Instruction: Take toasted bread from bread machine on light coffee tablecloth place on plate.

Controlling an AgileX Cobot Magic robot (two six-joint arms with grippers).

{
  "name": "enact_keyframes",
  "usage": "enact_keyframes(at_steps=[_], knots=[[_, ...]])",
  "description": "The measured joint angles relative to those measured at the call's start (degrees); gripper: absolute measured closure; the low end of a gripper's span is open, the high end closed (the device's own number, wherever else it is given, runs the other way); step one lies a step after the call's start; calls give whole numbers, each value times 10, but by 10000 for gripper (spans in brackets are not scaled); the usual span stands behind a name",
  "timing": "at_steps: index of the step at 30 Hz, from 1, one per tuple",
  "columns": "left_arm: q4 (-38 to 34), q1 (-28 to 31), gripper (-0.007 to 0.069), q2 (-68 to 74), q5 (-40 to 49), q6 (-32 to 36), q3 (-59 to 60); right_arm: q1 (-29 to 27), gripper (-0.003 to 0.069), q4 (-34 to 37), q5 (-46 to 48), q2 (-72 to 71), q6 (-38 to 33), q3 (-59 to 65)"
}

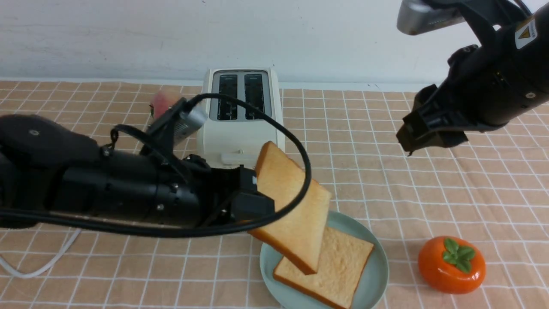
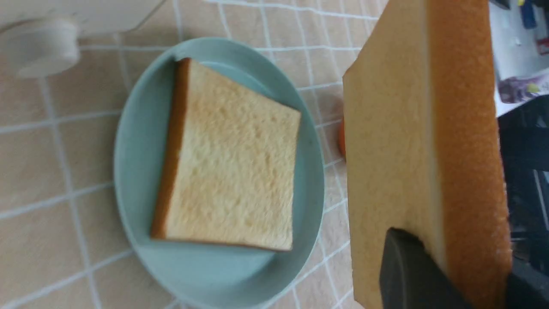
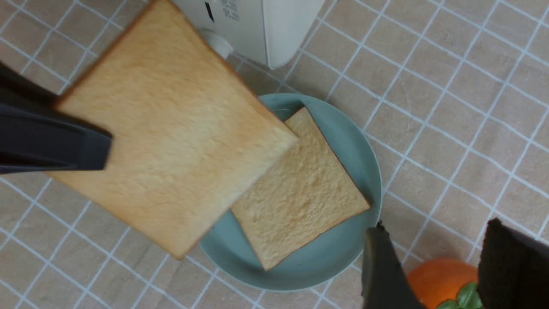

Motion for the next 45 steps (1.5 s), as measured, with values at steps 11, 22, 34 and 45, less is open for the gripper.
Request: enact_keyframes(at_steps=[11, 22, 34, 45], knots=[[-151, -75, 525, 147, -71, 104, 1, 0, 341, 4, 7, 0, 0, 0], [-50, -89, 74, 136, -140, 54, 1, 0, 342, 10, 16, 0, 0, 0], [531, 75, 34, 83, 74, -397, -32, 0, 342, 11, -24, -25, 91, 7], [527, 85, 449, -106, 150, -440, -12, 0, 440, -195, -204, -194, 345, 264]])
